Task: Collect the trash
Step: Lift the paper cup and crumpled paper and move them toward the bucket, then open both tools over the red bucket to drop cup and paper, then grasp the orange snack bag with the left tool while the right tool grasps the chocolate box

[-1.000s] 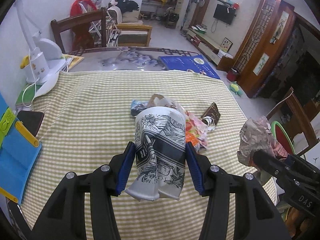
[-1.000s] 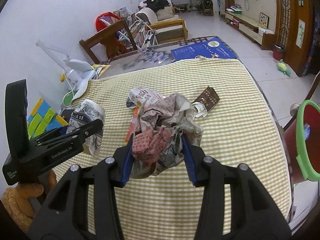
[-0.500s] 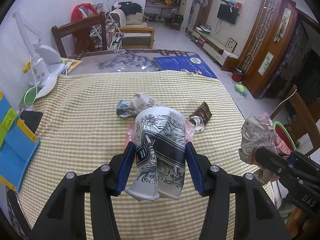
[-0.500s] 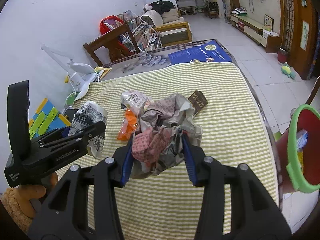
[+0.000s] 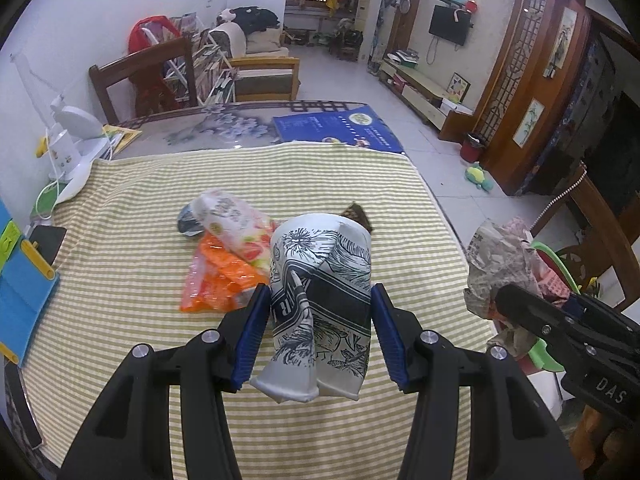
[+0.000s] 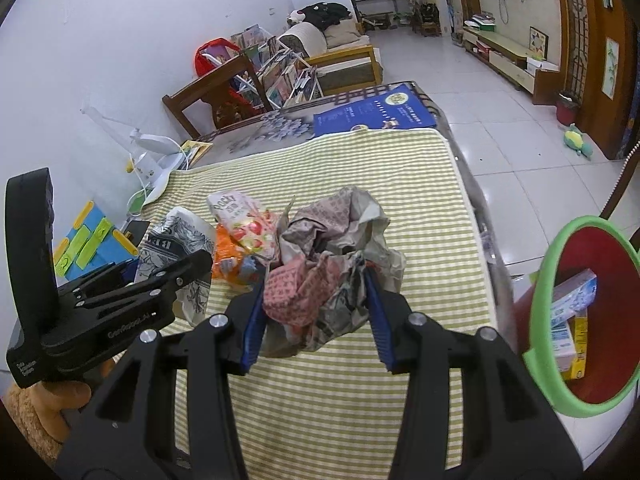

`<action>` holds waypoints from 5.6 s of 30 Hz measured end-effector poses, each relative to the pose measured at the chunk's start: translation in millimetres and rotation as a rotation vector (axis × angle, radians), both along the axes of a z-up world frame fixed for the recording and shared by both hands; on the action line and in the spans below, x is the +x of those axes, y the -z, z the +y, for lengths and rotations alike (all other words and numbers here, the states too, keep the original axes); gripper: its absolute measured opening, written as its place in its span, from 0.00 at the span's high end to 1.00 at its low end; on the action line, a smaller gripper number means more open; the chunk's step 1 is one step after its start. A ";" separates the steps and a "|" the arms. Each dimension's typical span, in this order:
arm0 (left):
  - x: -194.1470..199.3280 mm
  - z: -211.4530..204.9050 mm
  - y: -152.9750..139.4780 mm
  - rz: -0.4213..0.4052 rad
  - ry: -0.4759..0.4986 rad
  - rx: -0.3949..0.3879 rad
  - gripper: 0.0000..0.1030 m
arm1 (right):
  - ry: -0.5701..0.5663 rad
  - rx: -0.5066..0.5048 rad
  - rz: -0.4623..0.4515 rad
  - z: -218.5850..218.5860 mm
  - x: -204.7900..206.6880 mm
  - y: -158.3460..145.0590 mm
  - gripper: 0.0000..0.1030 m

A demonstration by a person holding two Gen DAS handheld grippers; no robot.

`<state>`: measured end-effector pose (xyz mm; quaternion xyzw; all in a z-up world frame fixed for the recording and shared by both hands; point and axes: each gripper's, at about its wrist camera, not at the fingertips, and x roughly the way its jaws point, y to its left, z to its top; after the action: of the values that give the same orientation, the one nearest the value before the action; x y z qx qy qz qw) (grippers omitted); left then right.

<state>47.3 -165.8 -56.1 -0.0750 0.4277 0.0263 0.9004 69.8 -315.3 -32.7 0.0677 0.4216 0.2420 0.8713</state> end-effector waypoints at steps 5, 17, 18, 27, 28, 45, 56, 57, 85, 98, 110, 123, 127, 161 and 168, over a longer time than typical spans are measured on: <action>3.1 -22.9 -2.9 -0.001 0.014 0.012 0.53 | 0.015 0.008 0.002 -25.4 1.5 0.7 0.57; 16.3 -92.1 -5.9 -0.004 0.098 0.027 0.53 | 0.100 0.022 0.004 -94.0 0.0 3.0 0.57; 17.1 -98.5 -6.0 -0.005 0.107 0.028 0.53 | 0.110 0.023 0.003 -100.5 0.2 3.1 0.57; 28.3 -145.8 -6.1 -0.001 0.169 0.039 0.53 | 0.215 0.008 0.000 -157.1 2.9 3.5 0.57; 29.3 -150.9 -6.2 -0.001 0.176 0.040 0.53 | 0.230 0.008 0.000 -164.4 3.2 3.8 0.57; 61.3 -238.0 0.2 0.016 0.300 0.052 0.53 | 0.397 -0.077 0.038 -243.7 15.6 21.7 0.57; 87.6 -299.1 28.1 0.106 0.448 -0.015 0.53 | 0.494 -0.108 0.070 -289.1 12.6 34.6 0.57; 89.4 -303.9 30.5 0.114 0.458 -0.020 0.53 | 0.498 -0.108 0.072 -291.5 12.4 35.4 0.57; 88.3 -233.4 26.5 0.091 0.341 -0.067 0.31 | 0.479 -0.079 0.068 -254.1 21.8 29.9 0.42; 53.2 -1.1 37.0 0.109 -0.054 -0.062 0.31 | 0.215 -0.110 0.070 -62.8 34.0 23.1 0.37; 72.4 119.0 67.7 0.152 -0.101 -0.149 0.31 | 0.156 -0.142 0.141 57.4 35.5 45.6 0.34; 131.8 132.8 104.1 0.237 -0.029 -0.326 0.32 | 0.308 -0.119 0.213 73.0 93.6 72.2 0.33; 134.9 133.4 109.9 0.239 -0.019 -0.349 0.39 | 0.343 -0.124 0.237 74.4 117.5 85.9 0.33; 85.7 135.0 50.8 0.055 0.038 -0.243 0.65 | 0.140 -0.123 0.152 127.2 102.9 58.2 0.98; 58.7 146.7 37.8 0.017 0.028 -0.281 0.64 | 0.220 -0.117 0.220 129.9 138.2 86.0 0.40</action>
<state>106.0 -19.1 -93.8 -0.1940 0.4356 -0.0457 0.8778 208.0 -185.4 -118.8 0.0885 0.5178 0.1112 0.8436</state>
